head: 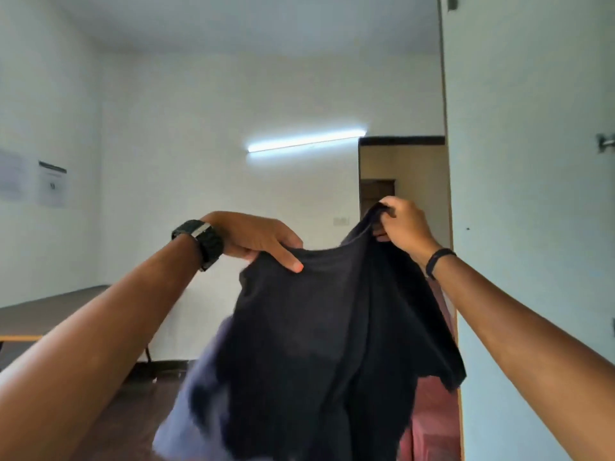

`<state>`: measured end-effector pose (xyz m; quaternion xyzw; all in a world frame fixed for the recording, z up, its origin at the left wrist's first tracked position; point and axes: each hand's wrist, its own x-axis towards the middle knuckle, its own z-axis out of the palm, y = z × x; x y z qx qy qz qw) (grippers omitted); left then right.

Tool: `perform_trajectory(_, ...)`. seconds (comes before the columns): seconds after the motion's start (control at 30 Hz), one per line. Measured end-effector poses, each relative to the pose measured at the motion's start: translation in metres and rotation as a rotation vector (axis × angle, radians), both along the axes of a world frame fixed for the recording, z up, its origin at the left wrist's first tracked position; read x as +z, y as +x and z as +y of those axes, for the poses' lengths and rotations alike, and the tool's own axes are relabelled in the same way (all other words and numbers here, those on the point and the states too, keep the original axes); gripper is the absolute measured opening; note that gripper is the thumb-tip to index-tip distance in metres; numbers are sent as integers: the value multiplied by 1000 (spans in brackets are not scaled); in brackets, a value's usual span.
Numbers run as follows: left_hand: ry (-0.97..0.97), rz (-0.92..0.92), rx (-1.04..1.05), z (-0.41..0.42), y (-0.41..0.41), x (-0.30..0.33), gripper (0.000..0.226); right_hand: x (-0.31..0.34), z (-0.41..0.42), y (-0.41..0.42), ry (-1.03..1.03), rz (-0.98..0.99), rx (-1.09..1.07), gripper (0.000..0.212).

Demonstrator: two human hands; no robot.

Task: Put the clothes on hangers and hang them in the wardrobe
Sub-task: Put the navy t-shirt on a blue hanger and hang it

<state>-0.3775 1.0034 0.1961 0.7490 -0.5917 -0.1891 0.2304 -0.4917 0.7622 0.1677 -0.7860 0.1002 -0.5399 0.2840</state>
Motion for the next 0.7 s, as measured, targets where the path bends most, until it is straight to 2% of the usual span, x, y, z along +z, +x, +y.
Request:
perform_trajectory(0.07, 46, 21, -44, -10, -14, 0, 6, 11, 9, -2, 54, 33, 141, 24)
perform_trajectory(0.13, -6, 48, -58, -20, -22, -1, 9, 15, 22, -5, 67, 60, 254, 27)
perform_trajectory(0.2, -239, 83, -36, -32, -26, -3, 3, 15, 35, -8, 100, 100, 396, 27)
perform_trajectory(0.23, -407, 80, 7, -39, -27, -4, 9, 15, 42, -11, 119, 124, 472, 24)
perform_trajectory(0.3, -701, -36, 138, -49, -30, -1, 36, 14, 52, -16, 141, 151, 574, 18)
perform_trajectory(0.33, -759, -72, 152, -51, -33, 2, 49, 15, 53, -19, 155, 146, 611, 18)
perform_trajectory(0.4, -727, 54, 21, -51, -40, 10, 58, 18, 55, -26, 209, 115, 699, 18)
perform_trajectory(0.47, -613, 214, -96, -49, -41, 17, 46, 21, 57, -32, 260, 110, 761, 16)
perform_trajectory(0.57, -558, 107, -54, -51, -39, 23, 26, 24, 60, -35, 244, 93, 657, 13)
perform_trajectory(0.63, -572, 3, 5, -54, -41, 25, 19, 24, 56, -33, 154, 33, 450, 11)
perform_trajectory(0.7, -634, -105, 60, -56, -44, 27, 18, 22, 53, -33, 136, 47, 372, 12)
